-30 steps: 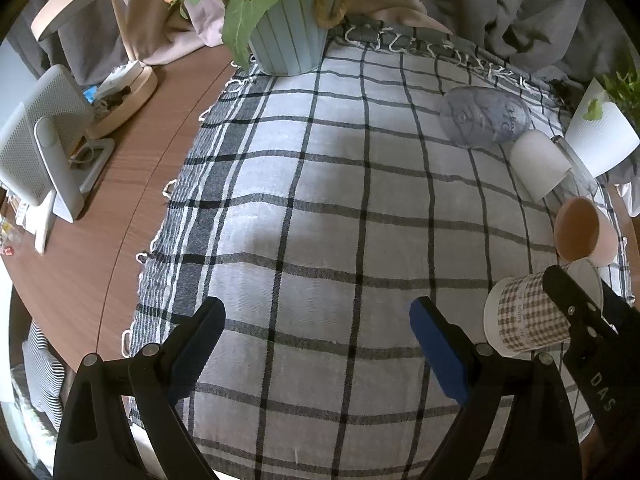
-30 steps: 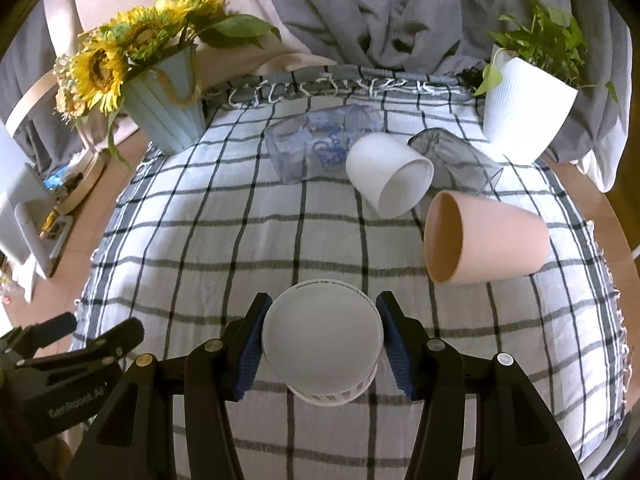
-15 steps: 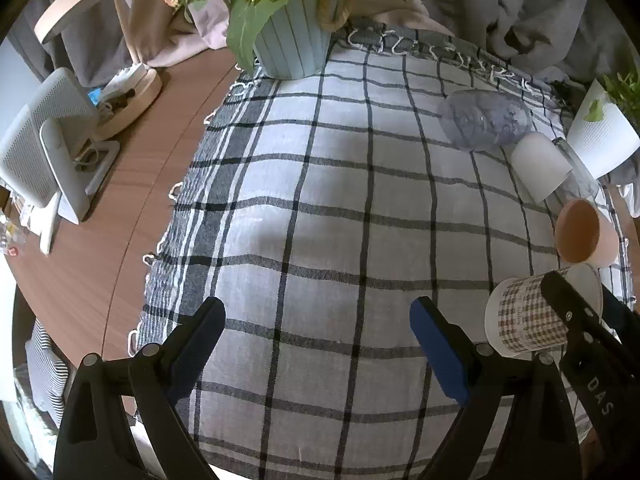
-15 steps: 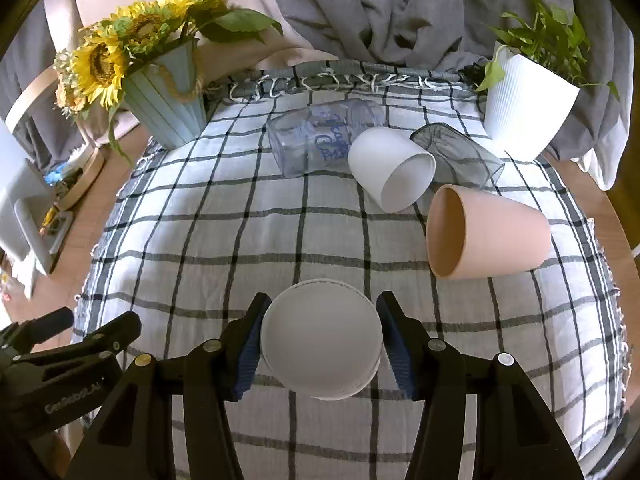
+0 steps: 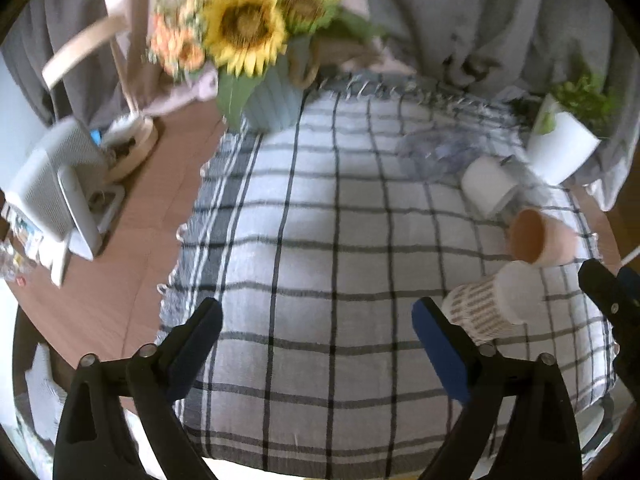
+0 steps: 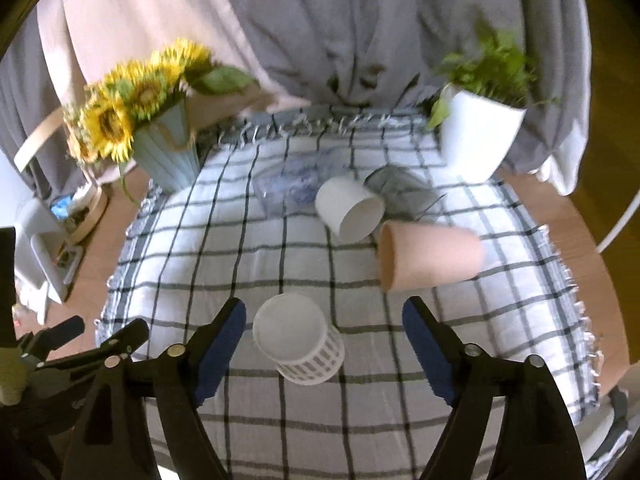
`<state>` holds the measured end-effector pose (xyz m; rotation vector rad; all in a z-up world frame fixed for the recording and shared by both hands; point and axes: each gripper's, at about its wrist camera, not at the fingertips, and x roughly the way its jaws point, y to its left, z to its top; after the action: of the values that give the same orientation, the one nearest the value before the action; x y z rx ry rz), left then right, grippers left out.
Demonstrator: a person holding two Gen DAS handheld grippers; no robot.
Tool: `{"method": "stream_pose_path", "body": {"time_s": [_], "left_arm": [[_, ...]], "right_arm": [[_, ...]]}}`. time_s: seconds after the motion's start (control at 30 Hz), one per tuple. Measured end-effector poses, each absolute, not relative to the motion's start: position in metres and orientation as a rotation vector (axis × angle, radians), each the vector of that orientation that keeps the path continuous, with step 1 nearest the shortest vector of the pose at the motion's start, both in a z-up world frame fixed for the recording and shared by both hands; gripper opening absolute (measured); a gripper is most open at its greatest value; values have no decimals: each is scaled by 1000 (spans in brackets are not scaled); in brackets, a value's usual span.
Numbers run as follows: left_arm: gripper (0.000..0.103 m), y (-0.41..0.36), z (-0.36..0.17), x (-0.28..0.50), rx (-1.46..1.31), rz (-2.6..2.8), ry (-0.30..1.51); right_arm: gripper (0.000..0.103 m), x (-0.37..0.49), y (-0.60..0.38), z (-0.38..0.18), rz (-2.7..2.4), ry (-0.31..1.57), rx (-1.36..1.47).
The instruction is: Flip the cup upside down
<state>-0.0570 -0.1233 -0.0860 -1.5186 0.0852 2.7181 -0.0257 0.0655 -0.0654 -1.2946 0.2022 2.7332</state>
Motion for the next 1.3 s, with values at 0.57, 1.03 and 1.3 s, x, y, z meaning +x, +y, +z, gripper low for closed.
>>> {"method": "stream_pose_path", "body": {"time_s": [0.57, 1.03, 1.3], "left_arm": [[103, -114, -6, -11, -1129, 2829, 76], [103, -118, 1, -3, -1083, 2851, 44], [103, -119, 1, -2, -1078, 2852, 42]], "right_arm": [[87, 31, 77, 5, 2784, 226, -1070], [88, 40, 72, 9, 2799, 233, -1029], [88, 40, 71, 9, 2800, 229, -1040]]}}
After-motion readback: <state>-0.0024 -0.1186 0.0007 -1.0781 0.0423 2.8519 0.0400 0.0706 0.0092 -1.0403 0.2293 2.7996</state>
